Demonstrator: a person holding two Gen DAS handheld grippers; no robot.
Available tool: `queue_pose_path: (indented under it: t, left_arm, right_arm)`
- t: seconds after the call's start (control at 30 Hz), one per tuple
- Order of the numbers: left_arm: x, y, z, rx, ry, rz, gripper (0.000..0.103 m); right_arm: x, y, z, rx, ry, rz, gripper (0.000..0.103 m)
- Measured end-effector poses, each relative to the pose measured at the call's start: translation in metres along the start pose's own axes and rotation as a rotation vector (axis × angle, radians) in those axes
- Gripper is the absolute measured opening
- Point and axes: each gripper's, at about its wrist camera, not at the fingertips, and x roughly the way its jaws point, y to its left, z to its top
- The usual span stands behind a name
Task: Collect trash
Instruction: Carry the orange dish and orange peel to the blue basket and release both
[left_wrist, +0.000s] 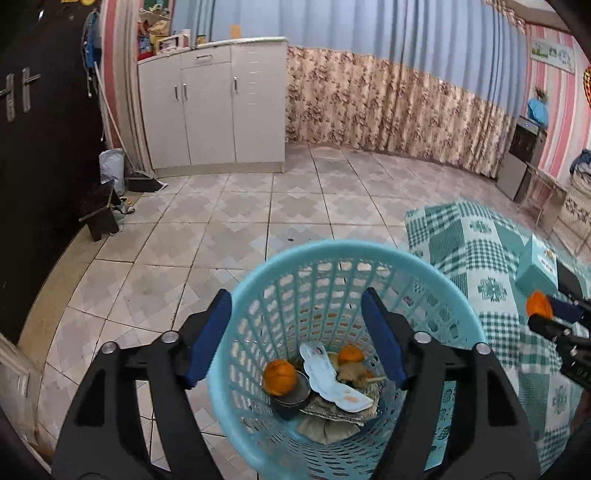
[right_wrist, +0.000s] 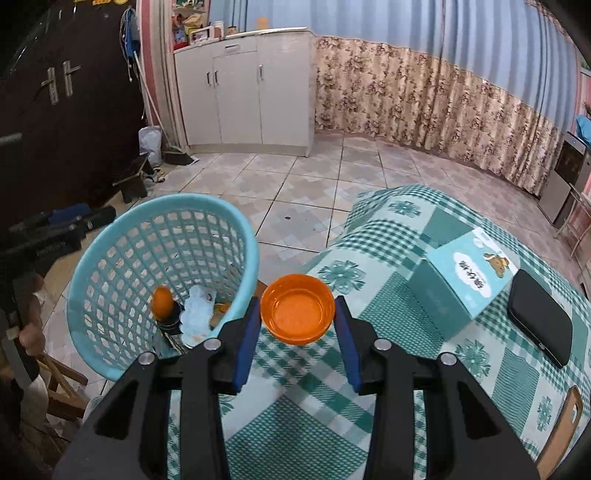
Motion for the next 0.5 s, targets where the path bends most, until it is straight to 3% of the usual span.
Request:
queue_pose_path:
  t: [0.13,0.23,0.4,0.5]
  left_arm:
    - [-0.014,0.013,0.000,-0.032,-0.015,0.045,0.078]
    - [-0.026,0.020,-0.004,-0.056,-0.034,0.079,0.088]
    - [-0.038,0.029,-0.013,-0.025,-0.037,0.138,0.088]
    - [-0.044,0.040,-0.022,-0.060,-0.032,0.132,0.091]
  right_arm:
    - [0.003,0.012,0.007,-0.022,-0.004,0.008,0.040]
    - [0.005,0.022,0.014,-0.041,-0.014,0.017,0.040]
    - [0.018,0.053,0.028,-0.081,-0.022,0.043,0.040]
    - [0.030,0.067,0.032,-0.095,-0.002,0.061,0.040]
